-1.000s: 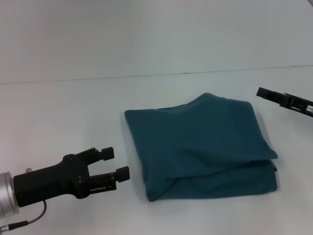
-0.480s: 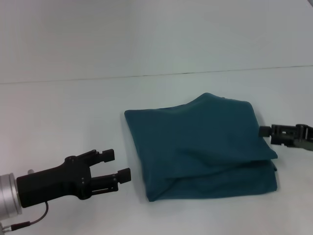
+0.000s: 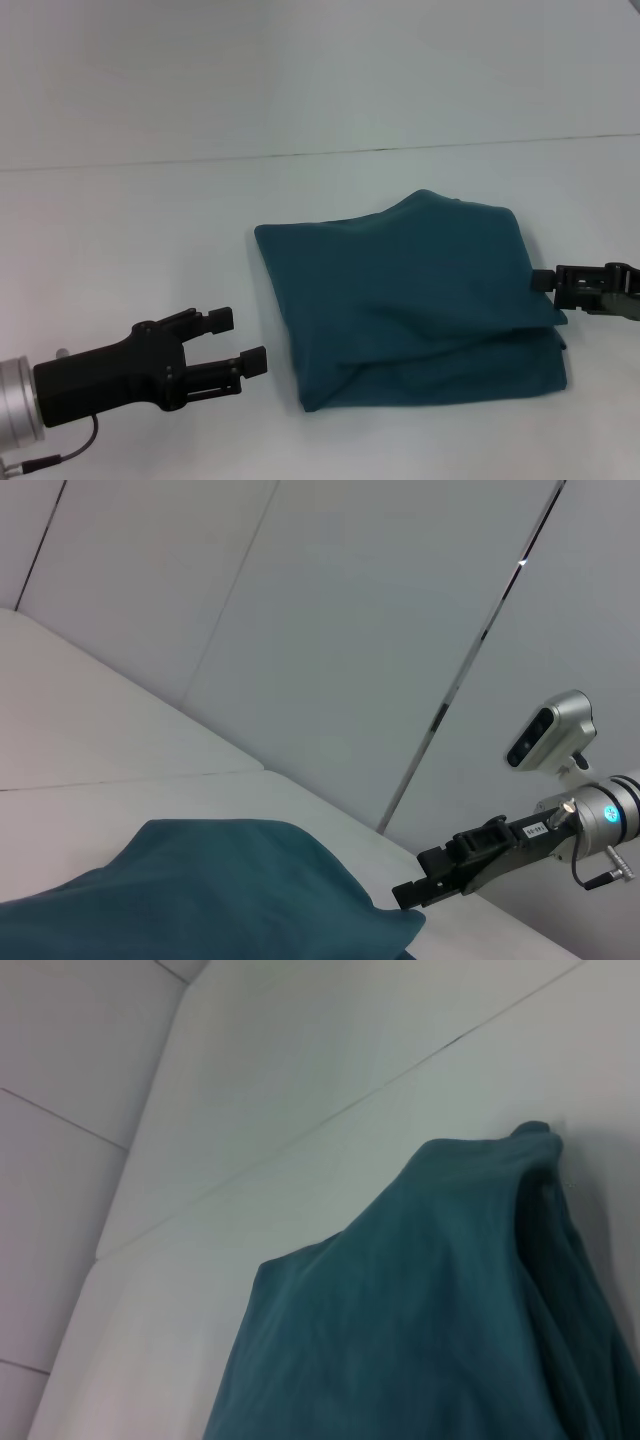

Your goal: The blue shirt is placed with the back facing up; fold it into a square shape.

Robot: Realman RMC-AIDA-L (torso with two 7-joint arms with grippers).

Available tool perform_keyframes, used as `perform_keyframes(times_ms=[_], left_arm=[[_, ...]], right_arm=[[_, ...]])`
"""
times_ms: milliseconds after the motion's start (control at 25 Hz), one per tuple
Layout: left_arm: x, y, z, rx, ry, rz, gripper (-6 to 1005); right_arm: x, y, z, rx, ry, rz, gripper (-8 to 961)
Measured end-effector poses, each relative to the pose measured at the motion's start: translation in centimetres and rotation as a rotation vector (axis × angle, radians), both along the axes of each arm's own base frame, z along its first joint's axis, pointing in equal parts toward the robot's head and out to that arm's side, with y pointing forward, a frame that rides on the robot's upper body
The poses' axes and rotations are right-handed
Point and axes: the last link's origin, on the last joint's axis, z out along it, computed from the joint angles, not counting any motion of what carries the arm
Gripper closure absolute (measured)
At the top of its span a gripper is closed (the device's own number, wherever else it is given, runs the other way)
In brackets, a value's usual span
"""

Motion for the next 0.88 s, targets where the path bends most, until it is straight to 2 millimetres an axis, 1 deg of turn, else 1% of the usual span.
perform_keyframes(times_ms=[560,880], left_arm=[[-0.06,-0.18,-0.29,-0.009,0.002,0.005,77],[-0.09,-0.15,-0.48,-0.012,0.004,0.008,77]], right_arm=[[0.68,-0.49,-0.06,-0.002,-0.011,-0.02,187],[0.55,-0.51,-0.43,-0.004,-0.007,-0.016,194]])
